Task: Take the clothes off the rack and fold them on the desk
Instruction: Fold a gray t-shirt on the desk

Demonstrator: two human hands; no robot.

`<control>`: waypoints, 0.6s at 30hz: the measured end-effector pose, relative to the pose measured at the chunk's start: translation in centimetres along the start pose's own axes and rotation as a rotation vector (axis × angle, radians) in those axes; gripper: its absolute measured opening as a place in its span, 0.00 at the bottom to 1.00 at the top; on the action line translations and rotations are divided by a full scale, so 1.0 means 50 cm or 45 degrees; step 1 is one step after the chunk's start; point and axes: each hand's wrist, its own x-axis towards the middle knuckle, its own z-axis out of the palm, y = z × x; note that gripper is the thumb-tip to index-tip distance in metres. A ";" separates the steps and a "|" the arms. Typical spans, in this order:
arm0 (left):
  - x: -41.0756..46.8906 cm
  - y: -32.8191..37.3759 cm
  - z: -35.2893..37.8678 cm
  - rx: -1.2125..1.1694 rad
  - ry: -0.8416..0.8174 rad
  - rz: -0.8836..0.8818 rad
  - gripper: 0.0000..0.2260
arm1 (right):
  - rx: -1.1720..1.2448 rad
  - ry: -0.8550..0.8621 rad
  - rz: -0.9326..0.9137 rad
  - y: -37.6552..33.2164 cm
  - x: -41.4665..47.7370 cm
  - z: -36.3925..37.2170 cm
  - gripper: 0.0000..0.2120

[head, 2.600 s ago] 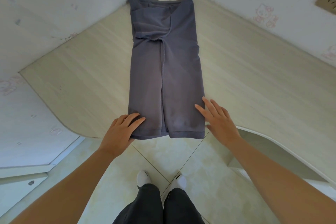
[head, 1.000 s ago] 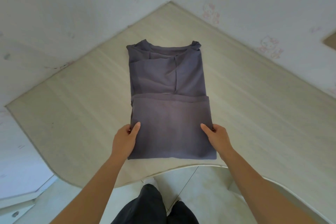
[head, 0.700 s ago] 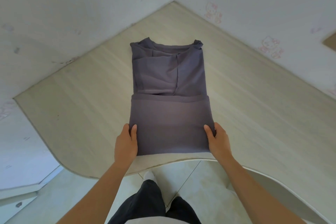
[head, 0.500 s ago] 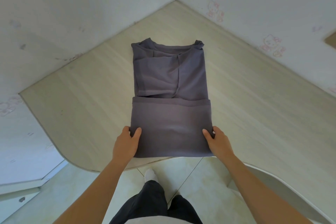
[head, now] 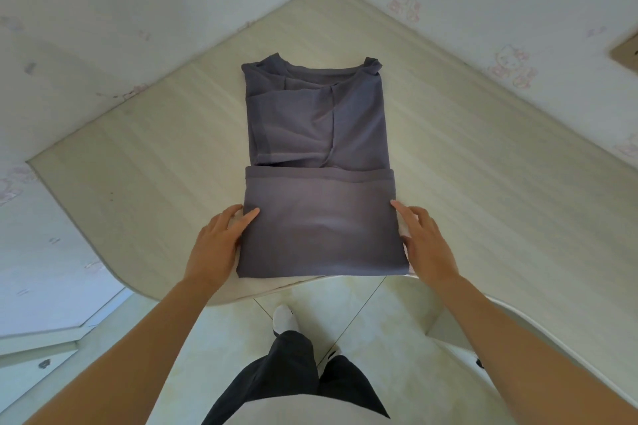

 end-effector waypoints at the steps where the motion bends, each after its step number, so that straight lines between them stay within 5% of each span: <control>1: 0.004 -0.004 -0.003 0.029 -0.020 0.021 0.31 | -0.070 -0.001 -0.041 0.006 0.004 -0.002 0.38; 9: 0.017 -0.009 0.004 0.103 -0.224 0.098 0.42 | -0.362 -0.144 -0.301 0.007 0.025 0.014 0.49; 15: 0.025 0.010 -0.016 -0.039 -0.081 0.123 0.30 | -0.122 -0.147 -0.264 -0.003 0.041 0.000 0.31; 18: 0.056 0.041 -0.041 -0.459 0.090 -0.044 0.21 | 0.209 -0.043 -0.192 -0.035 0.064 -0.028 0.27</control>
